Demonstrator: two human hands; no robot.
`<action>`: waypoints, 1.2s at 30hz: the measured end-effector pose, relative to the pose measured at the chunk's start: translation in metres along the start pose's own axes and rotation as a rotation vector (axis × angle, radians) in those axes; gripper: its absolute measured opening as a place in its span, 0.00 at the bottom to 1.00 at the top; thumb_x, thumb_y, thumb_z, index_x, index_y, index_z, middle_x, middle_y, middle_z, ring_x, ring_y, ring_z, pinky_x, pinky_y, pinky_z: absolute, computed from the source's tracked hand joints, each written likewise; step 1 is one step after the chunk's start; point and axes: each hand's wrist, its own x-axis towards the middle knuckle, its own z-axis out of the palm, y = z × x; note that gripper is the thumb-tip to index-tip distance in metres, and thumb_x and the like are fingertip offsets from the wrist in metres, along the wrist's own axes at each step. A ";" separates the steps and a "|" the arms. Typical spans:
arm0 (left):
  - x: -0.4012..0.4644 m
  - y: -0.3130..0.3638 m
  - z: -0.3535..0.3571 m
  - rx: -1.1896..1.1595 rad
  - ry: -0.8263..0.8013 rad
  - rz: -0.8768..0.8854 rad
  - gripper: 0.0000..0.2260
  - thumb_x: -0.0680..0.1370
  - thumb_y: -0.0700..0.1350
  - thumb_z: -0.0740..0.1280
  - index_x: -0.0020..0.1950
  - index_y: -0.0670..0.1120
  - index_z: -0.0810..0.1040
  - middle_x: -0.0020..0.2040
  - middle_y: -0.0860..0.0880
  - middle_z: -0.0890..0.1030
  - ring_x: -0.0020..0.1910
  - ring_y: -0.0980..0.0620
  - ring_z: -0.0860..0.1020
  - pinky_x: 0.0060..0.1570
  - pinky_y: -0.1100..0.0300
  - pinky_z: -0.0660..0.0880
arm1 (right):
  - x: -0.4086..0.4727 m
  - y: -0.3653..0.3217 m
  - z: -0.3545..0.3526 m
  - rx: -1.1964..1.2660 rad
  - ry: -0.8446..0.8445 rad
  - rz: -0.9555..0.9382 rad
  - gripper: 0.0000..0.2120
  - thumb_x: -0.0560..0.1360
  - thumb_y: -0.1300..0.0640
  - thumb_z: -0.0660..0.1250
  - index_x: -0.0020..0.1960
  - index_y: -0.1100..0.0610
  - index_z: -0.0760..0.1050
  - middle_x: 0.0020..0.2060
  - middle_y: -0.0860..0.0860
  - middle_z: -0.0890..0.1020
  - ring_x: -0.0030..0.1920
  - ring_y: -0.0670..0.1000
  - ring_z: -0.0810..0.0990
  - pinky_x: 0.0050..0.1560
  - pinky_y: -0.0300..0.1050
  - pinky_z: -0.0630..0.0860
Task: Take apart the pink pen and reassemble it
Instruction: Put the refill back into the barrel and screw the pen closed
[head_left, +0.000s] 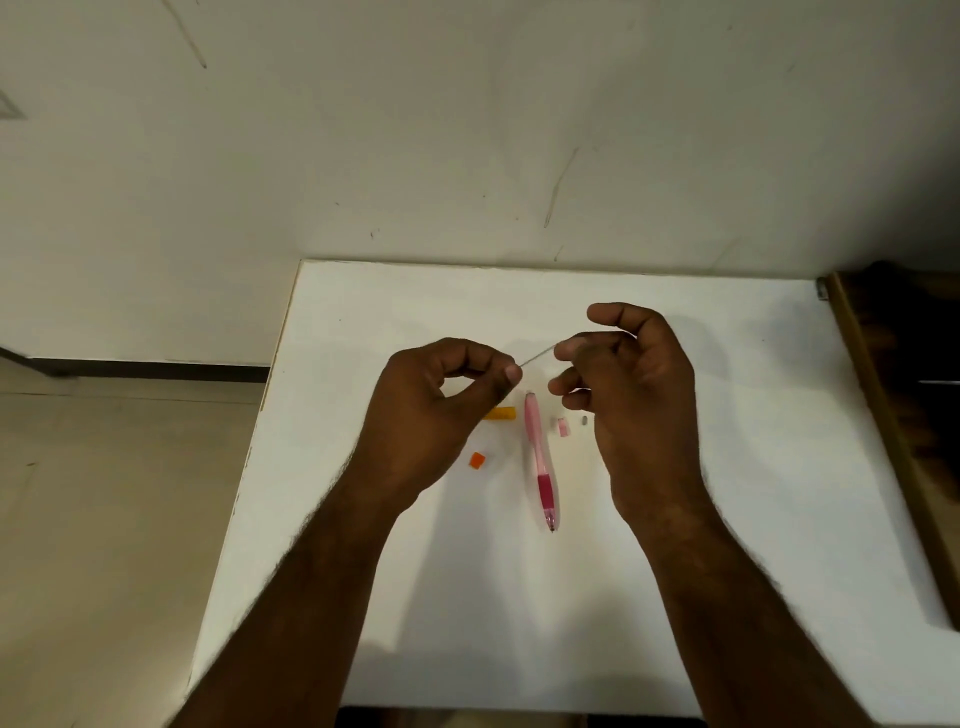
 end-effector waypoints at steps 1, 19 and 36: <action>0.001 0.000 -0.001 -0.027 0.018 -0.021 0.02 0.76 0.49 0.73 0.45 0.53 0.86 0.45 0.59 0.86 0.49 0.61 0.83 0.59 0.57 0.76 | 0.000 -0.001 -0.001 0.052 -0.030 0.048 0.14 0.71 0.53 0.68 0.56 0.51 0.78 0.44 0.52 0.87 0.38 0.51 0.87 0.42 0.47 0.82; -0.003 -0.007 0.016 0.404 0.173 0.080 0.14 0.76 0.64 0.67 0.41 0.56 0.82 0.38 0.59 0.82 0.45 0.56 0.77 0.44 0.58 0.73 | 0.004 -0.007 -0.010 0.032 0.033 0.000 0.08 0.77 0.61 0.70 0.41 0.52 0.83 0.36 0.48 0.85 0.36 0.49 0.84 0.38 0.39 0.80; -0.027 -0.021 0.065 0.885 0.019 -0.192 0.19 0.71 0.65 0.66 0.34 0.50 0.78 0.28 0.54 0.74 0.30 0.56 0.71 0.29 0.62 0.62 | 0.010 -0.005 -0.015 0.054 0.144 0.056 0.08 0.79 0.59 0.69 0.42 0.53 0.81 0.33 0.47 0.85 0.35 0.49 0.85 0.41 0.45 0.82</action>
